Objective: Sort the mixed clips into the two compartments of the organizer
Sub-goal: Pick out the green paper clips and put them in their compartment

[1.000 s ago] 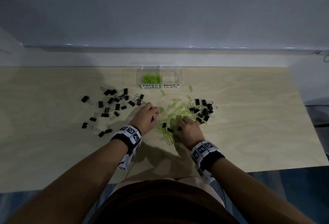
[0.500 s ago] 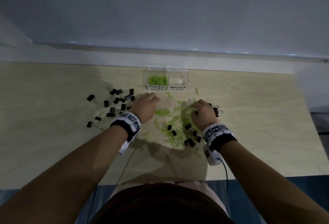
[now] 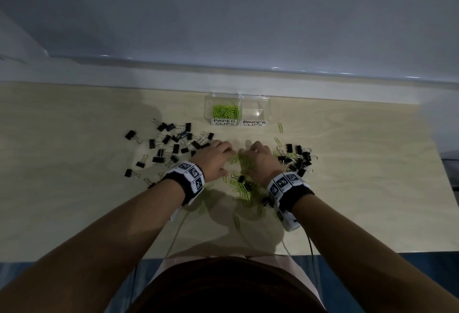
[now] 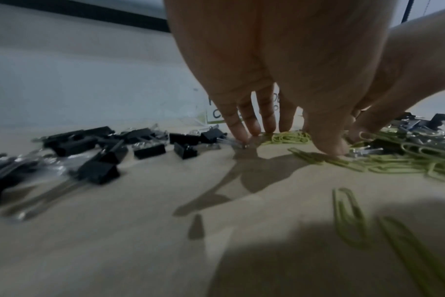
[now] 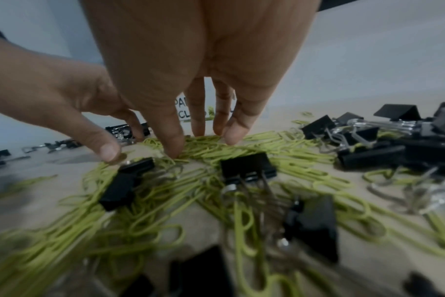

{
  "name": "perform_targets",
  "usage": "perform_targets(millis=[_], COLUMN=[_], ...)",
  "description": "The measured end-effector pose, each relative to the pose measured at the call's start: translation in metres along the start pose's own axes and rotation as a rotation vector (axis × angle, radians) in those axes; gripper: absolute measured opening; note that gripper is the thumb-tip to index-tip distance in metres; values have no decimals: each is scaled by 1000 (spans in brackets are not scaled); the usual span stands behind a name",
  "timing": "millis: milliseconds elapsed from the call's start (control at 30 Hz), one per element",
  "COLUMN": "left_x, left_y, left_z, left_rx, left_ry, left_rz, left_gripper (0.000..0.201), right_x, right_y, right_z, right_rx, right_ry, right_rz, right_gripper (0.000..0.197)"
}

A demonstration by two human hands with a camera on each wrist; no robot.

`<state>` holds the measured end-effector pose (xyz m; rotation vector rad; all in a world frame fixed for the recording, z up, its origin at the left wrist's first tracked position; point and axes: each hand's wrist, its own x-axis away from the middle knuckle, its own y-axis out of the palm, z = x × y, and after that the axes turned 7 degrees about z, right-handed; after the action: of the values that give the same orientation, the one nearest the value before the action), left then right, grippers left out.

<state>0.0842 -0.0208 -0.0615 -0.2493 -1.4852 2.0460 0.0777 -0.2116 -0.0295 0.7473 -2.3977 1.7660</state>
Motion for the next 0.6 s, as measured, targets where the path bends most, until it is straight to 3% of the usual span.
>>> perform_targets(millis=[233,433,600], left_x=[0,-9,-5], left_y=[3,-9,-19], left_z=[19,34,24], left_rx=[188,34,253], left_ry=[-219,-176,-267], left_rz=[88,-7,73], left_gripper=[26,18,14], right_x=[-8,-2,-5], right_y=[-2,-4,-7], right_z=[-2,0,14], right_rx=[-56,-46,-149], right_ry=[47,-25,74], right_rz=[16,79,106], right_gripper=[19,9,7])
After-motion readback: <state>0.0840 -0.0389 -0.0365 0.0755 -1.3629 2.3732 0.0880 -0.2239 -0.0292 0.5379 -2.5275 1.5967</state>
